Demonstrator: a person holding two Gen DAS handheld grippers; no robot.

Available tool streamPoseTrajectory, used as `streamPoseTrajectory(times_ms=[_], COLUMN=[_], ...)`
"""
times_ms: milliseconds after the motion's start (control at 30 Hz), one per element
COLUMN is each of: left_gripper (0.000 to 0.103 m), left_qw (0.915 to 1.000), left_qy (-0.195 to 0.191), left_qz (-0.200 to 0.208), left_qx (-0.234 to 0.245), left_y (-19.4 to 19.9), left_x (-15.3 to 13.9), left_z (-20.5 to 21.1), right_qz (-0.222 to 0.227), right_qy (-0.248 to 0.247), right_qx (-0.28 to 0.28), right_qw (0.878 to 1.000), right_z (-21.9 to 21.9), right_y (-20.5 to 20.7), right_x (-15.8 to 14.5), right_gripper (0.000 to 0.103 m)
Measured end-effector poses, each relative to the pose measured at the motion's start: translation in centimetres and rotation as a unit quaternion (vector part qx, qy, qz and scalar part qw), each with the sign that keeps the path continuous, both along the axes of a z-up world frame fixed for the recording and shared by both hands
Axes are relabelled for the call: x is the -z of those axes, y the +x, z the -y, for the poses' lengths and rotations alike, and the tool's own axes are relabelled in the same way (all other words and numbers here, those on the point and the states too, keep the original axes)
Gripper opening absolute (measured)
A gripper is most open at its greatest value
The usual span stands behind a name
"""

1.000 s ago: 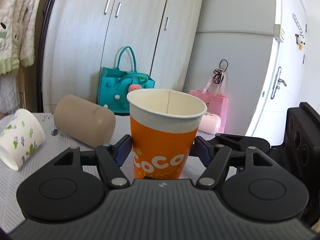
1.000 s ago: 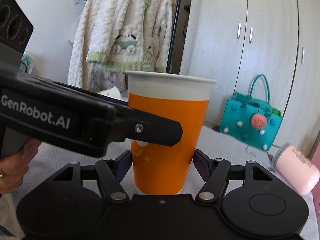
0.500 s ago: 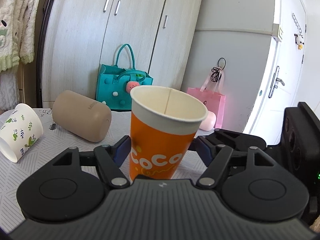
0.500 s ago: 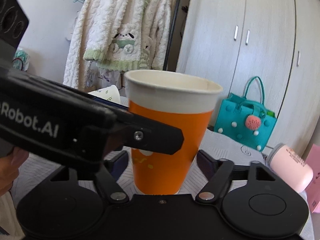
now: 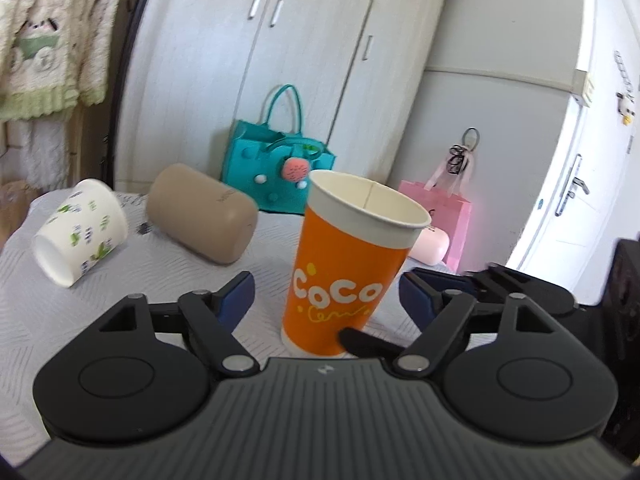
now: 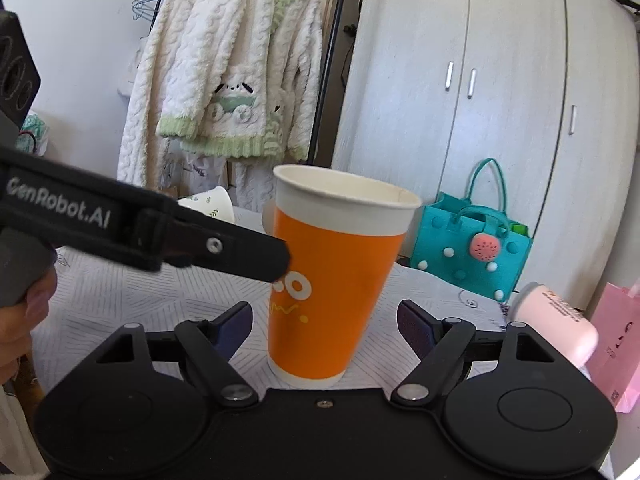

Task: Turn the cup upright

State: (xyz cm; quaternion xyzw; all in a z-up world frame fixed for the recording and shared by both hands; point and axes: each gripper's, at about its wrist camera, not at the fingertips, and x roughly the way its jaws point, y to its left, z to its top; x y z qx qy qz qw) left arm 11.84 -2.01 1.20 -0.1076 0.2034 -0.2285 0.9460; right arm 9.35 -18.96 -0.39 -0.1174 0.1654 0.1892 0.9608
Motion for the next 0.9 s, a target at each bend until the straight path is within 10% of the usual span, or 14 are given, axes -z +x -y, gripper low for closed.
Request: streamPoseTrajectory(times_ms=[900], left_gripper=[0.090], left_qw=[0.9925], left_qy=[0.095], left_qz=[-0.011], left_qx=[-0.076], left_y=[-11.0], left_x=[-4.0], left_z=[-2.1], right_qz=[0.041], right_qy=[0.021], right_qx=[0.097], right_qw=[0.994], right_z=[1.8], right_y=[-12.1], right_x=[-5.4], right_gripper=[0.086])
